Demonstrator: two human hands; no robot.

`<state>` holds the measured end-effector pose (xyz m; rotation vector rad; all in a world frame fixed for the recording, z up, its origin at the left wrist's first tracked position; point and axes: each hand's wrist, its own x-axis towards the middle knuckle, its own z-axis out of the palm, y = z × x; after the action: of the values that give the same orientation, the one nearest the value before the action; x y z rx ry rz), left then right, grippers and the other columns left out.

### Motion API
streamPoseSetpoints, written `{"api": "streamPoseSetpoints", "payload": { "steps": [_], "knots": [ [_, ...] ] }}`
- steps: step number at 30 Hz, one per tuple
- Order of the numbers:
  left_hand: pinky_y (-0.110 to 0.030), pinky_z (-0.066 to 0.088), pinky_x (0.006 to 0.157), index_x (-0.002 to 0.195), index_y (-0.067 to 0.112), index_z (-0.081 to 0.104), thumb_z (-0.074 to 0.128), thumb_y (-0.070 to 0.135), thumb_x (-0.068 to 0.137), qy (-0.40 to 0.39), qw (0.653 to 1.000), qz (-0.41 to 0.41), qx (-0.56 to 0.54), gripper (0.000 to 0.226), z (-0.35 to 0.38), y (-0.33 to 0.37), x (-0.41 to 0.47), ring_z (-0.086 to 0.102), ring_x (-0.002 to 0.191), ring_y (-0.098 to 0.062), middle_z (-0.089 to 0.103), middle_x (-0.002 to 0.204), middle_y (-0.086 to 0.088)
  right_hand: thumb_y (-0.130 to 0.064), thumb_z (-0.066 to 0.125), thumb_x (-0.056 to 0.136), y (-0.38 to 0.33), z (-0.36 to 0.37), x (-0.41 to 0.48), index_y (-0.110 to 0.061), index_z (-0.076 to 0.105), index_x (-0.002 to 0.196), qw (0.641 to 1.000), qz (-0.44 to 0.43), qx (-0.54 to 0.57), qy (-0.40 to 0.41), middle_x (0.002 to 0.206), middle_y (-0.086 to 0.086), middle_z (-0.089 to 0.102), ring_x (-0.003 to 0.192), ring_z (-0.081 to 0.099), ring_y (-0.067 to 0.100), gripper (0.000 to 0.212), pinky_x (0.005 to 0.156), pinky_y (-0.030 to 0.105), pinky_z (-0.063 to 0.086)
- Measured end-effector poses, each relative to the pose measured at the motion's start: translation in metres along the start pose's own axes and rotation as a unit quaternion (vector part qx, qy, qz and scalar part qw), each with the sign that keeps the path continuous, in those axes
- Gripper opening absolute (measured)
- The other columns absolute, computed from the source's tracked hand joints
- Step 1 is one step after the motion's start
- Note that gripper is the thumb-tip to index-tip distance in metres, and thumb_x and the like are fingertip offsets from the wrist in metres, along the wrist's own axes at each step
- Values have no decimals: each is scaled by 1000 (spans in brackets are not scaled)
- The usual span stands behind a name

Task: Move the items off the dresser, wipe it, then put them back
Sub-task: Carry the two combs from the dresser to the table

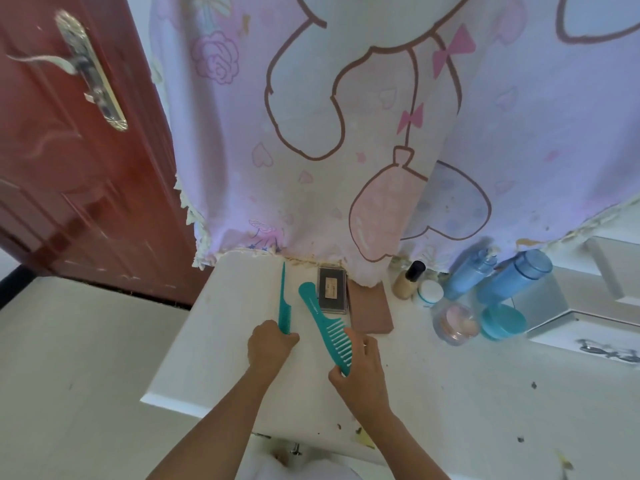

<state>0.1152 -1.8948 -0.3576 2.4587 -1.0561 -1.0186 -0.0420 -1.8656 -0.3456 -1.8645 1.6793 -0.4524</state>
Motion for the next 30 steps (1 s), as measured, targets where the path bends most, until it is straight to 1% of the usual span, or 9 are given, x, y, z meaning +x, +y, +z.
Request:
{"api": "streamPoseSetpoints", "payload": {
  "steps": [3,8,10,12,14,17,21,25,30],
  "knots": [
    [-14,39,53,103,6,55,62,33,84,-8,999,-9,-44,34,-8,-5,-2,50,56,-11,62,108,-11,-16,63,81,-2,4,0,-24,29,134,1000,4,5,-15,127,1,37,111,43,12,63,83,13,46],
    [-13,34,46,85,10,50,62,28,85,2,997,12,-82,22,-17,-16,-12,48,56,-9,54,83,-3,-20,60,84,-13,7,2,-23,16,142,998,17,29,-59,129,-1,36,115,42,12,73,87,16,45],
    [-14,33,45,75,11,49,62,25,84,9,996,14,-87,21,-21,-22,-16,48,53,-7,52,72,0,-21,58,85,-18,7,6,-20,12,144,997,16,24,-74,124,-1,40,112,43,12,75,86,18,44],
    [-16,32,44,64,13,45,62,22,82,25,996,14,-85,27,-26,-30,-16,48,50,-5,49,62,3,-21,59,84,-26,5,10,-18,24,140,997,-3,24,-70,108,-3,45,100,48,13,66,74,15,42],
    [-17,33,43,61,13,43,62,20,81,50,995,12,-81,28,-36,-38,-16,49,49,-5,49,59,3,-19,61,81,-35,1,17,-19,36,129,997,-22,40,-64,99,-6,46,91,51,12,53,69,13,42],
    [-21,40,49,66,10,46,62,21,80,92,993,-2,-75,23,-54,-51,-16,55,55,-14,55,64,-1,-12,61,79,-54,-7,25,-25,38,119,993,-70,68,-66,92,-5,49,81,52,11,48,63,10,40],
    [-25,40,51,75,5,52,60,21,79,146,986,-28,-80,19,-75,-67,-19,55,63,-21,59,71,-5,-7,59,72,-77,-3,41,-18,50,109,983,-158,68,-55,81,-3,53,67,47,10,40,57,24,40],
    [-26,38,53,77,3,53,59,18,79,185,974,-70,-107,16,-94,-83,-28,55,65,-24,60,74,-10,-18,64,76,-95,12,53,-21,42,130,973,-212,35,-89,110,-4,57,93,54,13,58,73,26,51],
    [-23,30,44,68,6,46,57,13,80,244,948,-134,-156,18,-109,-115,-50,41,50,-14,48,60,-3,-17,65,81,-122,15,54,-19,26,142,951,-273,3,-143,126,-1,50,98,39,6,72,79,17,40]
  ]
}}
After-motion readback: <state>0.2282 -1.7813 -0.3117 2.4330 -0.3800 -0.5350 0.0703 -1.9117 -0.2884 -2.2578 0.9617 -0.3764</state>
